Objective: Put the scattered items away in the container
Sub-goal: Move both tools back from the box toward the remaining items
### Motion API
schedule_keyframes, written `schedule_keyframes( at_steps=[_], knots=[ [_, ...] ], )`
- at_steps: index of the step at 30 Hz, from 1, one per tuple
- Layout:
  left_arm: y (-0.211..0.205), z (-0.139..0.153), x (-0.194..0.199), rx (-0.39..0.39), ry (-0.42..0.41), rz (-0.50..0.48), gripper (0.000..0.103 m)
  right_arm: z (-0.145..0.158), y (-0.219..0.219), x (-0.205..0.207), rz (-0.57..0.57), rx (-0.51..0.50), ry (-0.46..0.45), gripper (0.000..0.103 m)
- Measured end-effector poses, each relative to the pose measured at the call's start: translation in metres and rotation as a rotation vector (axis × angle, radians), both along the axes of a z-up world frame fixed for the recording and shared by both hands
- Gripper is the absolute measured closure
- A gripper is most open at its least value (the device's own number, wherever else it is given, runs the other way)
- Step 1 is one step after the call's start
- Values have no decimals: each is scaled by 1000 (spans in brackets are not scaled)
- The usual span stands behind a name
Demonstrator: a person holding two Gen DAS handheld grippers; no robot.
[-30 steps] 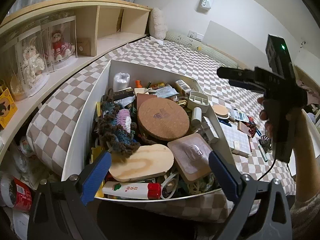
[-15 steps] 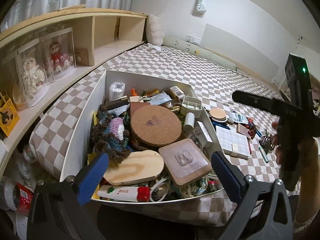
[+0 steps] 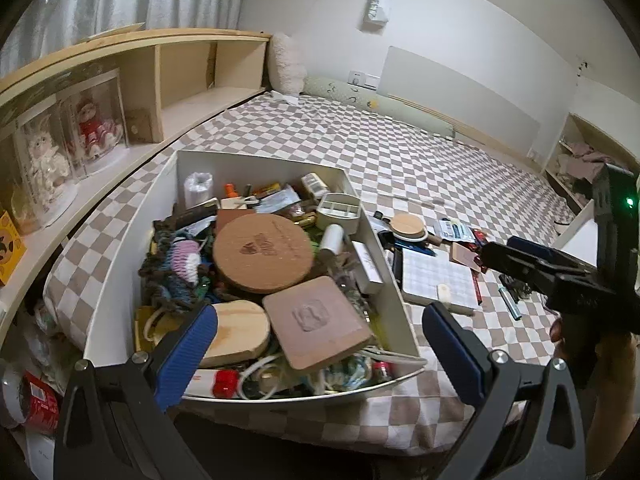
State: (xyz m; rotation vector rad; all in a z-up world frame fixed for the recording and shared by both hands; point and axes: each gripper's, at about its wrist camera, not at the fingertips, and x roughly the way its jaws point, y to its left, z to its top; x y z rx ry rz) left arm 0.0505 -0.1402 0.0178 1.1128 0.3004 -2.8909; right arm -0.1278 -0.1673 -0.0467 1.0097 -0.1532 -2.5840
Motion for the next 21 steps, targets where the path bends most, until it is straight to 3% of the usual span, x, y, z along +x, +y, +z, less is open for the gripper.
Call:
schedule_keyframes(
  at_steps=[21],
  knots=[
    [68, 12, -9, -22, 41, -115, 0, 18, 74, 66, -146, 17, 98, 0]
  ],
)
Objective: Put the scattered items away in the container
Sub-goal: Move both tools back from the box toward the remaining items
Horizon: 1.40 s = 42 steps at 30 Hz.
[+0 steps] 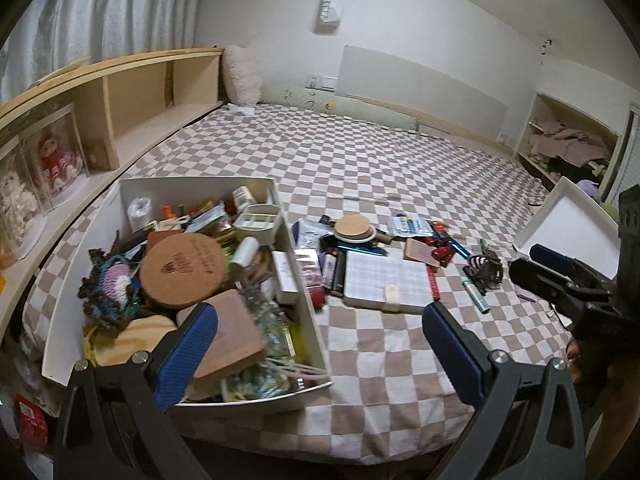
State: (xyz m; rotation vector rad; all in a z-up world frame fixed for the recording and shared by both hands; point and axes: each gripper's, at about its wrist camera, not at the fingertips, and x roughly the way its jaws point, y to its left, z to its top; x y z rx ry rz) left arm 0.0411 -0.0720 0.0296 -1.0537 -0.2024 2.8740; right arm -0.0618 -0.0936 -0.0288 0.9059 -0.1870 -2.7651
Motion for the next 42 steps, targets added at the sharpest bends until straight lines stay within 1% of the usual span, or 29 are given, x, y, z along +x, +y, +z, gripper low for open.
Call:
schedule_keyframes(
  at_steps=[7, 10, 12, 16, 20, 25, 28, 31, 32, 34, 36, 39, 42],
  knots=[
    [25, -3, -8, -3, -2, -51, 0, -3, 22, 12, -46, 9, 3, 0],
    [34, -6, -13, 13, -12, -72, 0, -4, 32, 17, -60, 12, 10, 0],
    [39, -8, -17, 22, -18, -83, 0, -5, 38, 17, -74, 16, 9, 0],
    [49, -12, -25, 16, -23, -100, 0, -8, 49, 16, -97, 17, 3, 0],
    [56, -16, -37, 22, -39, -116, 0, -13, 58, 14, -112, 29, 1, 0],
    [73, -22, -51, 7, -38, -159, 0, -20, 70, 16, -144, 66, 14, 0],
    [84, -28, -59, 6, -32, -178, 0, -27, 79, 15, -151, 64, -3, 0],
    [95, -35, -68, 20, -32, -191, 1, -36, 91, 14, -166, 77, -23, 0],
    [99, -38, -72, 23, -35, -195, 2, -39, 94, 13, -174, 84, -23, 0],
    [107, -44, -78, 33, -42, -210, 16, -43, 102, 14, -200, 100, -7, 0],
    [117, -52, -84, 30, -53, -225, 16, -49, 111, 13, -215, 115, -1, 0],
    [130, -61, -89, 15, -61, -249, 16, -61, 125, 10, -239, 122, -25, 0],
    [141, -69, -94, 2, -68, -268, 16, -74, 138, 4, -255, 84, -58, 0]
  ],
)
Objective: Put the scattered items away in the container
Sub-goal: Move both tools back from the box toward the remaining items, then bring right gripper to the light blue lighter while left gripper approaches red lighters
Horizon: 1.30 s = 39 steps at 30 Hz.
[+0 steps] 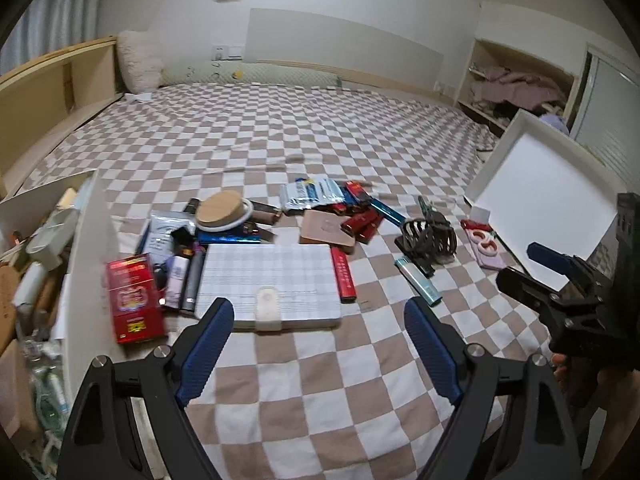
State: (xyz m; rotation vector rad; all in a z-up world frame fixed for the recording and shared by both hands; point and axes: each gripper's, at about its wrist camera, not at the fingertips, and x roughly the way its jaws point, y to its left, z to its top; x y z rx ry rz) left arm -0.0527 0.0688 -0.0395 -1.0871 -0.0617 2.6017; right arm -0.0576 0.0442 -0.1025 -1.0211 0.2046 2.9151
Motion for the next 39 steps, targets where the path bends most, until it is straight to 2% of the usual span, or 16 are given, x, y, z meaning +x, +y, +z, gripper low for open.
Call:
schedule_keyframes(
  at_steps=[1, 4, 8, 9, 10, 12, 15, 16, 19, 21, 23, 25, 30, 33, 35, 39],
  knots=[
    [5, -4, -3, -2, -7, -6, 17, -5, 4, -2, -2, -17, -12, 0],
    [18, -14, -11, -13, -51, -31, 32, -21, 12, -13, 14, -52, -78, 0],
    [40, -23, -16, -33, -62, -94, 36, -41, 20, -24, -14, -53, -127, 0],
    [46, -26, -19, -33, -64, -110, 39, -46, 23, -28, -13, -69, -143, 5],
    [50, -29, -21, -31, -69, -119, 39, -51, 25, -32, -13, -84, -160, 18],
    [58, -35, -28, -31, -78, -126, 39, -63, 30, -41, -21, -102, -195, 31],
    [64, -45, -38, -26, -90, -122, 39, -77, 32, -51, -9, -117, -233, 39],
    [65, -48, -41, -19, -99, -120, 39, -81, 32, -54, 1, -128, -241, 46],
    [67, -58, -51, -1, -123, -117, 50, -92, 32, -61, 11, -130, -266, 54],
    [70, -64, -57, 7, -139, -117, 50, -99, 31, -68, 24, -131, -285, 62],
    [71, -68, -60, 9, -149, -115, 50, -105, 30, -73, 28, -118, -295, 65],
    [75, -71, -62, 8, -157, -122, 56, -106, 31, -76, 24, -117, -295, 75],
    [86, -83, -69, 3, -183, -129, 57, -105, 40, -69, 11, -162, -278, 77],
    [90, -92, -69, -41, -191, -72, 57, -105, 40, -63, 5, -166, -276, 77],
    [87, -96, -68, -38, -191, -26, 57, -106, 42, -58, -2, -185, -275, 77],
    [92, -98, -67, -67, -165, 2, 57, -107, 45, -51, -10, -214, -274, 77]
  ],
)
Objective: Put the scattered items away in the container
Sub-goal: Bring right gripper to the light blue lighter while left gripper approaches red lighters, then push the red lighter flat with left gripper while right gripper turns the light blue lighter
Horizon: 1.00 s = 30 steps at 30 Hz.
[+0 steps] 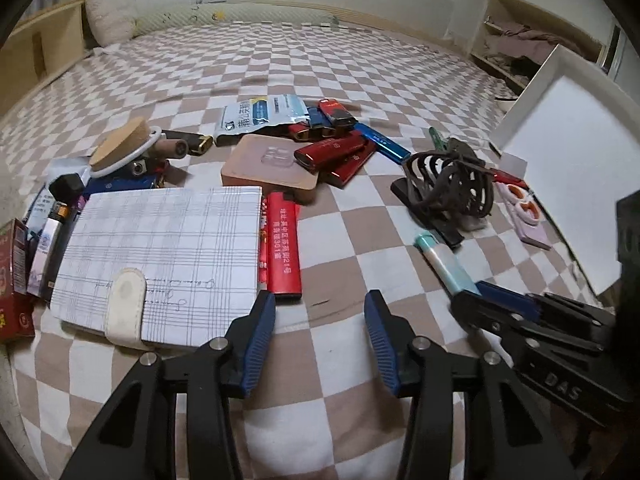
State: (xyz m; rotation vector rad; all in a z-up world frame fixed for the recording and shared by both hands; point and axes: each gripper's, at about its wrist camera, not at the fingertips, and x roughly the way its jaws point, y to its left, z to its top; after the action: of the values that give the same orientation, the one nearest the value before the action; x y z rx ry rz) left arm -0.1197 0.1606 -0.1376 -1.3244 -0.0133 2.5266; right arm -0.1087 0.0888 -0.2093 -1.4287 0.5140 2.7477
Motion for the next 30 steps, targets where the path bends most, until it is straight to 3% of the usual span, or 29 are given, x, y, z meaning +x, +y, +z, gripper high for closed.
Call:
schedule_keyframes(
  at_steps=[3, 9, 15, 30],
  knots=[
    [1, -3, -6, -26, 12, 9, 58, 0, 0, 2, -6, -7, -1, 77],
    [-11, -6, -23, -42, 17, 57, 76, 0, -1, 4, -9, -1, -1, 77],
    [-9, -6, -26, -50, 15, 38, 84, 0, -2, 9, -19, -1, 5, 77],
    [-25, -4, 28, -62, 8, -45, 84, 7, -23, 41, -67, -47, 44, 79]
  ],
)
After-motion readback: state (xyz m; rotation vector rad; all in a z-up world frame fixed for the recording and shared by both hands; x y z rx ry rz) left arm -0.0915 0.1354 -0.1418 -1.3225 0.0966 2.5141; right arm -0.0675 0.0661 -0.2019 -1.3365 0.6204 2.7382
